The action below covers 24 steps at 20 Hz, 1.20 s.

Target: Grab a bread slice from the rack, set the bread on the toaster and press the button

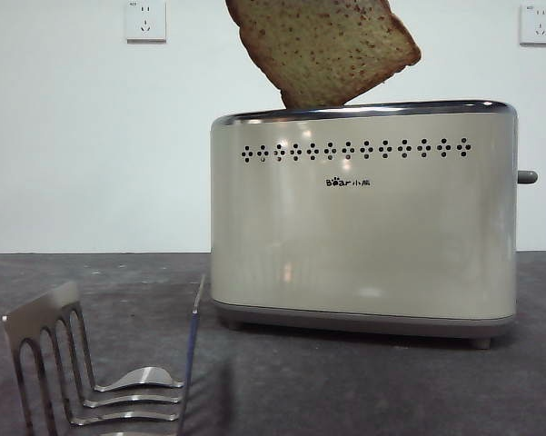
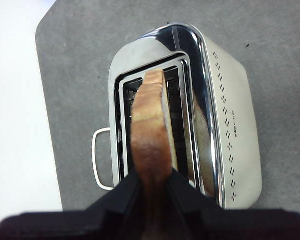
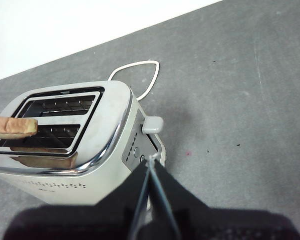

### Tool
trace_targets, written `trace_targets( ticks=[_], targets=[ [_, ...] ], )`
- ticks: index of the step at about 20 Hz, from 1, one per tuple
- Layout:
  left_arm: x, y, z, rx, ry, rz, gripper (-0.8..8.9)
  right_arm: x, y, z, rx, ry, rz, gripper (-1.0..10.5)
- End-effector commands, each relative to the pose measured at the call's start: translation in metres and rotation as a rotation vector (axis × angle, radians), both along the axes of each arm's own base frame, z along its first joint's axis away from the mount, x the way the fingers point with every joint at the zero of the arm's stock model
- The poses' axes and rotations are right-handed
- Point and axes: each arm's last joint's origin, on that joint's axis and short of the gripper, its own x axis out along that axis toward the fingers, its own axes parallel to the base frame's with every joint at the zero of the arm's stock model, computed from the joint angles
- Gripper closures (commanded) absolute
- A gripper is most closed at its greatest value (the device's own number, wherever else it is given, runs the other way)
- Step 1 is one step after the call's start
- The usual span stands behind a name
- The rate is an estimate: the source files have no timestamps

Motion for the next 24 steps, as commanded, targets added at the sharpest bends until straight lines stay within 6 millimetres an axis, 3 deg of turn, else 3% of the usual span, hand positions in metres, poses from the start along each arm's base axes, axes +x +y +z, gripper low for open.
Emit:
trace_targets(
  ticks=[1,13,24],
  targets=[
    [0.006,-0.006,-0.008,0.014,0.023,0.009,8.23,-0.001,0.0,0.002,-0.008,-0.01,0.005,9.5],
    [0.026,-0.031,-0.042,0.121,0.066,0.041,8.23,-0.002,0.0,-0.001,-0.008,0.025,0.004,9.5],
    [0.031,-0.05,-0.053,0.108,0.038,0.065,8.23,-0.002,0.0,-0.001,-0.011,0.024,-0.002,9.5]
  ],
)
